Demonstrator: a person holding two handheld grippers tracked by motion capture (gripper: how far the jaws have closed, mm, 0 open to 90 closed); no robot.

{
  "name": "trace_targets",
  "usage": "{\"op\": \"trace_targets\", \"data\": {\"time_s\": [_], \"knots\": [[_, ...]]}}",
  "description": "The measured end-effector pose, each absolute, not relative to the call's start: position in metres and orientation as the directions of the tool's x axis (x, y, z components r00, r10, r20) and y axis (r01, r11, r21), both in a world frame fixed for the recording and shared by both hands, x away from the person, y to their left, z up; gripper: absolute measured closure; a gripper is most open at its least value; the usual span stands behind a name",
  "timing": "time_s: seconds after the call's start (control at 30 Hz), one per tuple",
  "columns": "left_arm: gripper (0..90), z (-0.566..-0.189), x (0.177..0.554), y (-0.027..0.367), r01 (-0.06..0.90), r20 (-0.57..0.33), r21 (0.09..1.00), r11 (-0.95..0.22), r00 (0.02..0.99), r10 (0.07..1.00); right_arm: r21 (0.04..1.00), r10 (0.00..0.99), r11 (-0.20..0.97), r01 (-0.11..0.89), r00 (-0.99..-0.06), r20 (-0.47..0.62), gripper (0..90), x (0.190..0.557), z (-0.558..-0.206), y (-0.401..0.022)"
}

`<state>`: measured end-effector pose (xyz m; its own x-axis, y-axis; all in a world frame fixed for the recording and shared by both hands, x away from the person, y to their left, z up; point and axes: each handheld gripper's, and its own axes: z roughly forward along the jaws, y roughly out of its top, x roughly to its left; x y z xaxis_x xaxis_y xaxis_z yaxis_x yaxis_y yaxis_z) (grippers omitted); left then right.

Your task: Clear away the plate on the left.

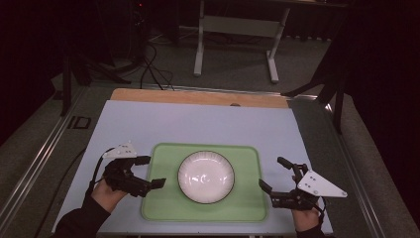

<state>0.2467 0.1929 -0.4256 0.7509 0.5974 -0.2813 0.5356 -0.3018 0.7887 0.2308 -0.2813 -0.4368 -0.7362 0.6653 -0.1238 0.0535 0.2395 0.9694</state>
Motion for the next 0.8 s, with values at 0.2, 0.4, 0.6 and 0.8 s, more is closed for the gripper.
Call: {"op": "trace_targets", "data": {"time_s": [0.2,0.4,0.6,0.8], "knots": [[2.2,-0.440,0.238,0.198,0.541,-0.297,0.793,-0.280,0.744,0.598,0.969,0.665,0.241,0.058,-0.737,-0.122,11.0,0.231,-0.437,-0.281],[2.3,-0.448,0.234,0.199,0.531,-0.280,0.799,-0.282,0.744,0.607,0.968,0.665,0.242,0.060,-0.737,-0.121,11.0,0.231,-0.438,-0.281],[2.3,-0.455,0.230,0.195,0.503,-0.249,0.814,-0.290,0.754,0.607,0.968,0.665,0.243,0.067,-0.738,-0.116,11.0,0.230,-0.439,-0.281],[2.4,-0.459,0.228,0.193,0.482,-0.208,0.824,-0.299,0.748,0.631,0.969,0.666,0.236,0.079,-0.739,-0.102,10.9,0.230,-0.441,-0.282]]}}
